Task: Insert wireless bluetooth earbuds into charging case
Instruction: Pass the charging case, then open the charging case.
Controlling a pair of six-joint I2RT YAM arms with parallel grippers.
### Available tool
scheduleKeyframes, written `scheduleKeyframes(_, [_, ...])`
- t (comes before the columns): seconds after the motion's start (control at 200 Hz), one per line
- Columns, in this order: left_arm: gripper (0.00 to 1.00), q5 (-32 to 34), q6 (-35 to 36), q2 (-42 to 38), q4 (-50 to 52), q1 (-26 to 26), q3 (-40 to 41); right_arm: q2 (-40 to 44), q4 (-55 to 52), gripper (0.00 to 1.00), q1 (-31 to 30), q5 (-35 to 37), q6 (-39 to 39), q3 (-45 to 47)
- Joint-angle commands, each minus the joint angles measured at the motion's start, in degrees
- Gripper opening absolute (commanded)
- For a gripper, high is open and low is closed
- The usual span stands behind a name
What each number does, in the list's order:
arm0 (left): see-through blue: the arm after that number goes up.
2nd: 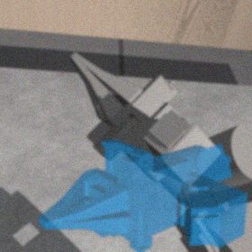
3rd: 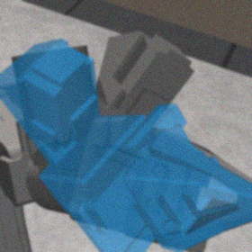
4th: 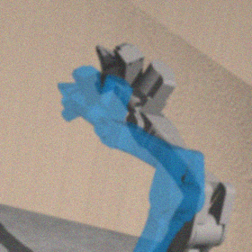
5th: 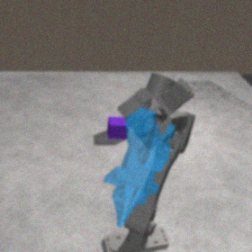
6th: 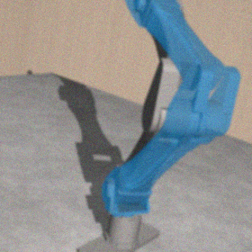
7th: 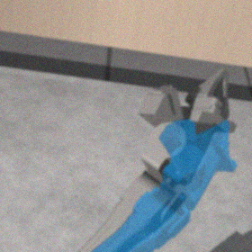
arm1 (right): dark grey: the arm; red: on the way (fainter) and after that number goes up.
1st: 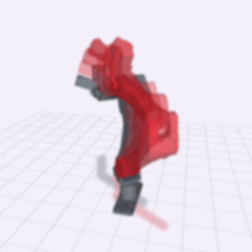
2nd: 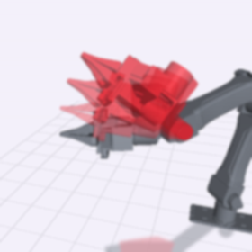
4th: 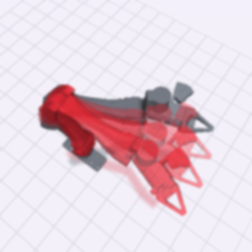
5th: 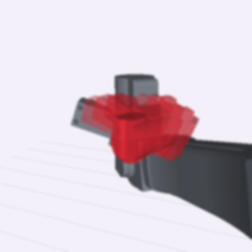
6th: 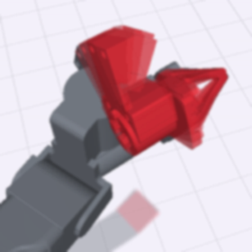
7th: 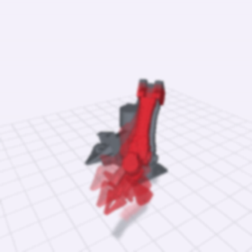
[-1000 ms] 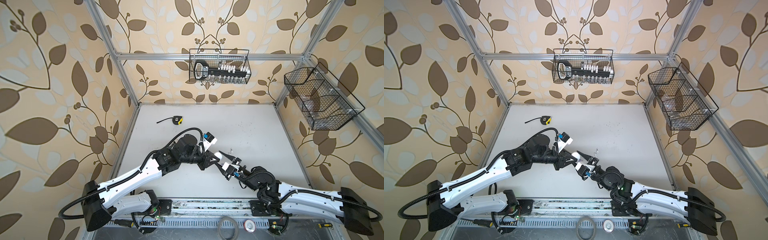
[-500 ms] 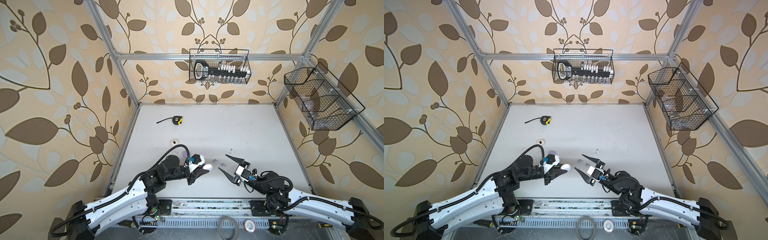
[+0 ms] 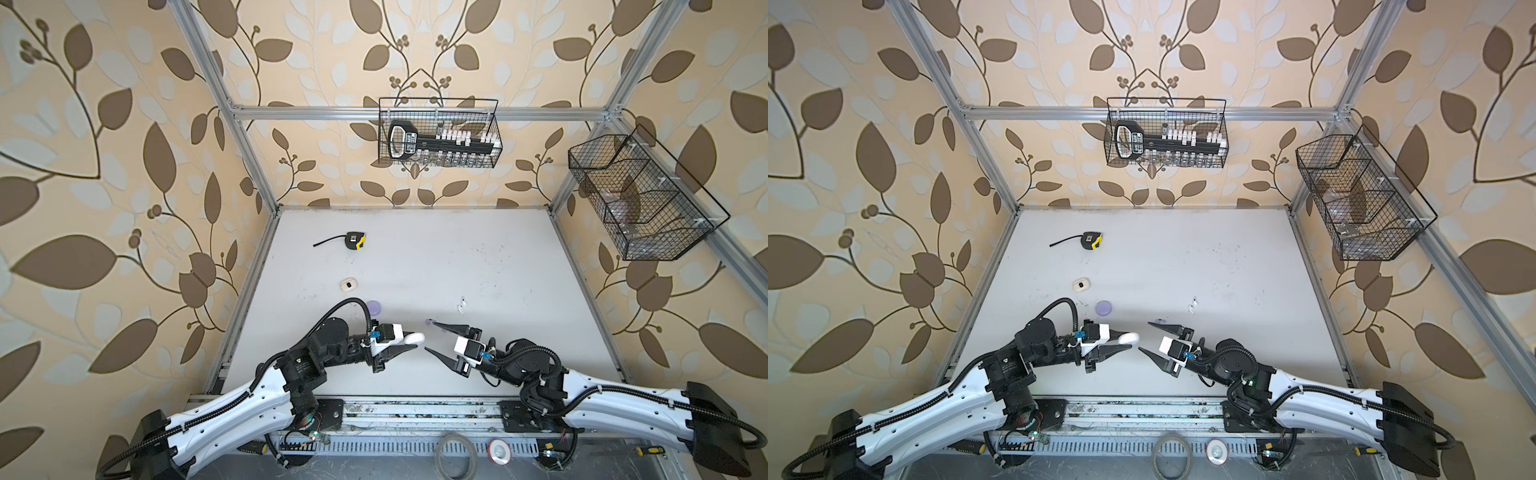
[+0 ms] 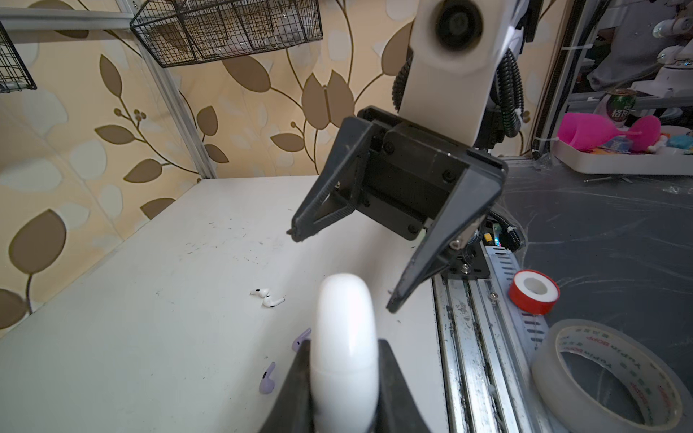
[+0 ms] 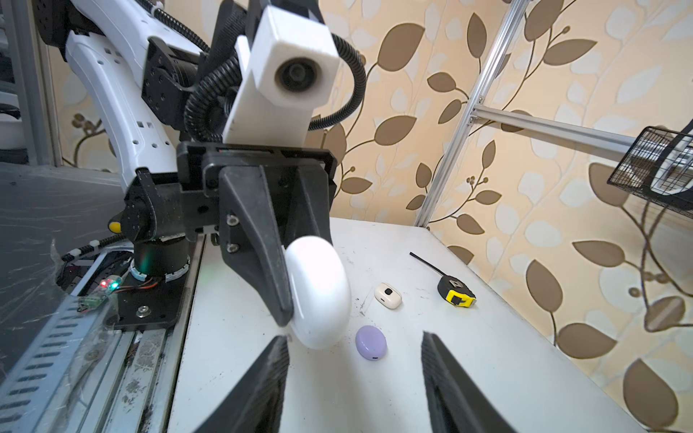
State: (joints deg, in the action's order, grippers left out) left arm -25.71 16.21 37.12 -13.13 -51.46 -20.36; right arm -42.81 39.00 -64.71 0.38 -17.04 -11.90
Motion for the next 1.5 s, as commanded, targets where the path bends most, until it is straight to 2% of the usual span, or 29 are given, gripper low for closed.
scheduleKeyframes(0.0, [0.00,-2.5,1.4,0.8,-2.9,-0.4,-0.7,-0.3,3.5,0.57,0.0,-1.6,1.6,-1.9])
scheduleKeyframes(0.27, [0.00,-5.7,1.1,1.5,-3.2,-0.4,-0.9,-5.6,4.9,0.51,0.0,0.7,2.5,-4.2])
scheduleKeyframes(0.62, [0.00,-6.2,1.3,1.4,-2.4,-0.5,-0.8,-5.1,6.9,0.42,0.4,9.1,5.3,-3.9])
scheduleKeyframes(0.91, [0.00,-5.7,-0.6,-0.3,-3.6,-0.5,-0.6,-5.1,2.8,0.43,1.3,14.3,8.4,-7.5])
scheduleKeyframes(1.03, [0.00,-2.0,-5.4,-1.9,-8.7,-0.5,0.9,-2.7,0.1,0.47,1.3,22.2,12.1,-8.9])
scheduleKeyframes(1.12, [0.00,2.7,-11.4,-2.7,-12.5,-0.4,1.6,1.1,-6.6,0.53,2.9,30.1,19.3,-11.2])
scheduleKeyframes(1.235, [0.00,10.4,-21.1,-2.9,-17.1,-0.5,2.2,5.9,-25.2,0.55,8.4,36.8,33.3,-16.4])
scheduleKeyframes(1.28, [0.00,14.1,-25.1,-3.2,-16.7,-0.4,1.8,7.3,-33.0,0.55,11.4,36.8,39.2,-18.3])
scheduleKeyframes(1.34, [0.00,15.0,-28.5,-3.7,-17.1,-0.5,1.5,9.5,-40.5,0.54,14.8,34.4,45.1,-19.9])
scheduleKeyframes(1.425, [0.00,16.8,-34.1,-4.7,-20.3,-0.4,2.1,12.9,-47.0,0.53,17.0,30.0,49.1,-20.8])
scheduleKeyframes(1.495, [0.00,18.4,-35.2,-5.0,-20.8,-0.4,1.0,14.2,-53.8,0.52,17.1,28.7,51.1,-23.5])
